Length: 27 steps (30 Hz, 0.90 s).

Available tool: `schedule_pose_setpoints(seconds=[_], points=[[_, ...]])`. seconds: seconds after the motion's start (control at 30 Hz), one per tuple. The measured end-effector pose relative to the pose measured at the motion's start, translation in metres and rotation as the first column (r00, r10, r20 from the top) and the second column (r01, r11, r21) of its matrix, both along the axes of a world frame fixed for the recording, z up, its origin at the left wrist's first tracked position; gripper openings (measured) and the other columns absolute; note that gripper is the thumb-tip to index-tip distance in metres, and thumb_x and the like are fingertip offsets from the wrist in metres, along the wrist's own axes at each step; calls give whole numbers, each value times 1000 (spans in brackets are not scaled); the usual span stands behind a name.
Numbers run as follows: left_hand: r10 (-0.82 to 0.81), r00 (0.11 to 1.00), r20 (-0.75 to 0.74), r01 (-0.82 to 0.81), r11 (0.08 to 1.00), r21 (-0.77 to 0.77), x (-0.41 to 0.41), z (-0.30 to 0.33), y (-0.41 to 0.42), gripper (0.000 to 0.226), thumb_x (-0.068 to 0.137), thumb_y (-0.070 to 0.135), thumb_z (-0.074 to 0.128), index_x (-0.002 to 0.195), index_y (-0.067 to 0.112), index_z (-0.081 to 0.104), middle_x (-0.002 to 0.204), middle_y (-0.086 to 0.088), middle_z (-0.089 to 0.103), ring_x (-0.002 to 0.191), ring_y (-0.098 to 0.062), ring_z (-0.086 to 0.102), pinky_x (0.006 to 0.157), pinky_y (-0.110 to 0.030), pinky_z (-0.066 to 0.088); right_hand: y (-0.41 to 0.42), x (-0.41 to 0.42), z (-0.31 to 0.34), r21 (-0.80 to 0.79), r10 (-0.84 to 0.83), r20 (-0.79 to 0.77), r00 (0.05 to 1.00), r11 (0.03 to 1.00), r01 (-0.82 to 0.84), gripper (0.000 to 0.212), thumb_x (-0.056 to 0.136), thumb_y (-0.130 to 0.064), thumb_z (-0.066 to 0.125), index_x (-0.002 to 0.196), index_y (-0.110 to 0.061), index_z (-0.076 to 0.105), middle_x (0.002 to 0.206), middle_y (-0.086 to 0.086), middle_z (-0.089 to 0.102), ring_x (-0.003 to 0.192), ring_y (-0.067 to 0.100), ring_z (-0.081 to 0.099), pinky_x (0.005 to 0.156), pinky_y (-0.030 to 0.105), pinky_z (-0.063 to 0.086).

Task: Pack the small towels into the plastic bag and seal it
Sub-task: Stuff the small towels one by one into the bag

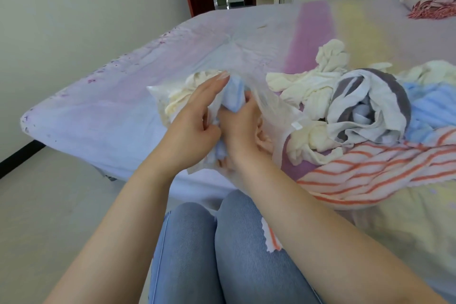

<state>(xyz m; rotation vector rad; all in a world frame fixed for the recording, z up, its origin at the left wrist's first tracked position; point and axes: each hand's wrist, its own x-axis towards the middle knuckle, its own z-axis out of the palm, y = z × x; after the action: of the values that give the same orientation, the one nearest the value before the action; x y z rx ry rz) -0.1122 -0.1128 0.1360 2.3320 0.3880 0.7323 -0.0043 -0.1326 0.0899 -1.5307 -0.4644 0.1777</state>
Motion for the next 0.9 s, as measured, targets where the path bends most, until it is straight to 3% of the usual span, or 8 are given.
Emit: schedule_pose_setpoints(seconds=[0.1, 0.2, 0.27, 0.33, 0.47, 0.6, 0.77, 0.9], points=[[37, 999, 23, -37, 999, -8, 3, 7, -5, 80, 81, -18, 43, 147, 27, 35, 154, 12, 33, 107, -14, 48, 74, -9, 39, 28, 11, -12, -150, -18, 92, 996, 988, 32, 62, 86, -30, 57, 136, -1, 35, 140, 18, 40, 132, 31, 37, 109, 42, 31], [61, 997, 50, -60, 998, -12, 2, 14, -1, 77, 82, -17, 44, 148, 22, 35, 154, 8, 35, 89, -4, 51, 72, -3, 36, 37, 22, -34, -380, 102, 201, 974, 925, -18, 82, 92, -33, 58, 148, 3, 11, 155, 21, 17, 144, 32, 16, 118, 39, 15], [70, 996, 52, -69, 997, -29, 3, 13, 4, 77, 81, -16, 46, 148, 21, 36, 153, 9, 35, 108, -16, 52, 73, -1, 36, 30, 17, -41, -319, 105, 292, 951, 948, -7, 88, 90, -36, 59, 150, -1, 5, 157, 19, 11, 146, 30, 11, 119, 38, 12], [69, 996, 52, -66, 997, -51, 5, 11, 6, 79, 80, -16, 46, 148, 22, 35, 153, 10, 34, 124, -34, 39, 72, -2, 36, 12, 9, -45, -237, 44, 365, 930, 970, 47, 77, 85, -41, 60, 146, -13, 21, 152, 13, 25, 141, 27, 23, 116, 42, 23], [28, 997, 73, -25, 999, -41, 11, 10, 2, 82, 77, -19, 43, 149, 21, 35, 155, 10, 33, 123, -29, 37, 76, -2, 37, -25, 2, -61, -155, 15, 626, 780, 982, 105, 36, 85, -39, 57, 113, -19, 49, 119, 6, 45, 109, 26, 49, 89, 45, 45], [-6, 997, 78, 11, 998, -58, 14, 11, -9, 82, 77, -20, 41, 147, 22, 36, 154, 7, 37, 120, -24, 35, 84, -14, 42, 9, 32, -61, -529, 402, 531, 746, 845, -79, 64, 91, -41, 44, 148, -16, 27, 156, 4, 22, 144, 21, 23, 117, 41, 20], [-8, 997, 78, 9, 1000, -6, 17, 10, -12, 84, 76, -22, 40, 146, 24, 37, 154, 10, 33, 120, -24, 33, 71, -3, 36, 51, 77, -31, -693, 371, 333, 867, 719, -42, 74, 96, -45, 34, 152, -9, 2, 160, 13, 3, 148, 29, 2, 120, 47, 7], [-11, 986, 169, 26, 996, -89, 23, 3, -13, 70, 83, -18, 46, 144, 16, 41, 149, 6, 39, 123, -35, 37, 88, -21, 43, 29, 49, -46, -606, 423, 325, 846, 780, -158, 72, 82, -44, 38, 147, -18, 23, 154, 9, 28, 142, 26, 27, 114, 50, 28]])
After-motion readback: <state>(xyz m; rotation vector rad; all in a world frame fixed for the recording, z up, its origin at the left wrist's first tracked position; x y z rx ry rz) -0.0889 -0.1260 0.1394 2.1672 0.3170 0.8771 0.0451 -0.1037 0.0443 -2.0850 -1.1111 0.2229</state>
